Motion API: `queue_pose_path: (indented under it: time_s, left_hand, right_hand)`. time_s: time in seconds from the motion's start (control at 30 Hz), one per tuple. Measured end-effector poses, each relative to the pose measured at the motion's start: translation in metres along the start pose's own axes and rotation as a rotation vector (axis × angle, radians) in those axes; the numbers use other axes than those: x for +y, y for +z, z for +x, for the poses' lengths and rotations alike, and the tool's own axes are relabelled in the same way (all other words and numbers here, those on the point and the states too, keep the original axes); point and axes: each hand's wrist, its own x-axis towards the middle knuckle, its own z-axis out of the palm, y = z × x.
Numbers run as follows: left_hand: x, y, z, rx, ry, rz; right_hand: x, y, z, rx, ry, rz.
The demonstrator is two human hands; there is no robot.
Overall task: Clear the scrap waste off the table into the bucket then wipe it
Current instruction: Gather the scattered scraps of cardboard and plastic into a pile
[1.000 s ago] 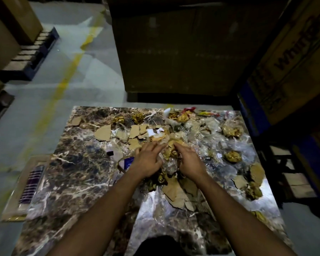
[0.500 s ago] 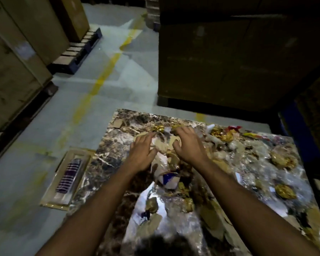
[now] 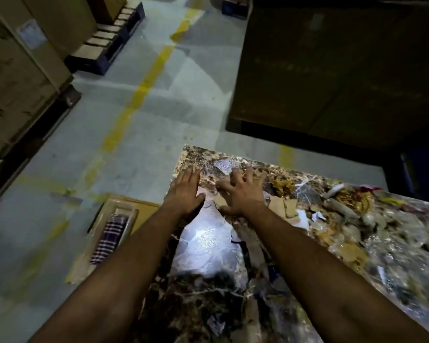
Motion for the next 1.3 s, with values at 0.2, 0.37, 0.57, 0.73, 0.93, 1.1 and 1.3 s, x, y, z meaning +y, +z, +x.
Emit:
queue_pose_path:
  time_s: [0.2, 0.37, 0.57, 0.73, 0.93, 1.1, 1.3]
  left_hand:
    - [0.02, 0.034, -0.01, 0.001, 0.183, -0.004]
    - [0.062, 0.064, -0.038, 0.095, 0.243, -0.099]
    - [0.085, 0.072, -0.047, 0.101, 0.113, -0.087]
    - [0.096, 0.072, -0.058, 0.062, 0.142, 0.065]
    - [0.14, 0.053, -0.073, 0.185, 0.155, -0.087]
    - [0.228, 0.061, -0.113, 0.341, 0.519, -0.281]
    - [0.268, 0.109, -0.135, 0.205, 0.573, -0.202]
  right_hand:
    - [0.019, 0.024, -0.022, -0.066, 0.104, 0.22]
    - [0.02, 0.034, -0.035, 0.015, 0.142, 0.456]
    - [0.045, 0.03, -0.06, 0.299, 0.098, 0.737]
    - [0.075, 0.012, -0.101, 0.521, 0.157, 0.929]
    - [0.129, 0.012, -0.196, 0.75, 0.313, 1.104]
    - [0.15, 0.076, -0.256, 0.792, 0.41, 0.98]
    - [0.151, 0.132, -0.286, 0.582, 0.16, 0.682]
